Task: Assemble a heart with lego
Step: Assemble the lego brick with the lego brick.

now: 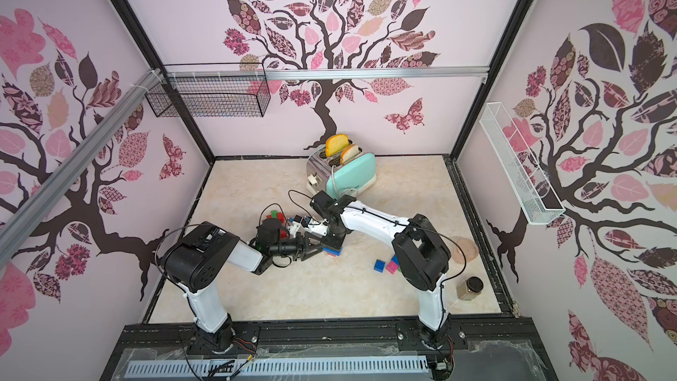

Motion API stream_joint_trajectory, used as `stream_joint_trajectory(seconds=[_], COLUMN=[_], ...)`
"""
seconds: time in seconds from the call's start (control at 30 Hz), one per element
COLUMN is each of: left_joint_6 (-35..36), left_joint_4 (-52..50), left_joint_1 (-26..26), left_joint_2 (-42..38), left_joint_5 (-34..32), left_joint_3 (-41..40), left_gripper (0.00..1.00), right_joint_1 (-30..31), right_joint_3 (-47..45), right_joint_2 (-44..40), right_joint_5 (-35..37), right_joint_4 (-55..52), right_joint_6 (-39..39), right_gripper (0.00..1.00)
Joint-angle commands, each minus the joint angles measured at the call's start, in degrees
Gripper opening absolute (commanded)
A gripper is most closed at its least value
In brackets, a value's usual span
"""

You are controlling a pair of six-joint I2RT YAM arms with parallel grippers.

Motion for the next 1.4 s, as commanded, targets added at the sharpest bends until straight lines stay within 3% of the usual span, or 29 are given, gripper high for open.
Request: stream_joint_trajectory(seconds=[0.0,0.3,1.1,1.37], left_joint_6=[-1.59,-3.15,-4.2,-4.81], left_joint_4=[5.91,11.79,14.0,13.82], left_joint_1=[-0.82,-0.86,-1.63,-1.84], left_joint_2=[2.12,5.77,9.65,9.68], left_joint_5=[1.29,0.64,-1.02,-1.84], left_joint_3=[-0.99,-1.65,-1.18,-1.46], left_gripper=[0.6,0.6,0.52,0.48], right_joint_1=[0.12,0.12,0.16,0.16], right_joint_3=[-0.75,-0.73,-4.03,-5.09], right_joint_2=[-0.11,-0.24,0.99,0.65], right_joint_5=[-1.22,-4.35,-0.79,-3.04], right_joint_4=[0.82,-0.38,2.4,1.92], right_joint_6=[0.26,0.52,1.18,0.52], right_gripper=[0.07,0.07,0.07,0.06])
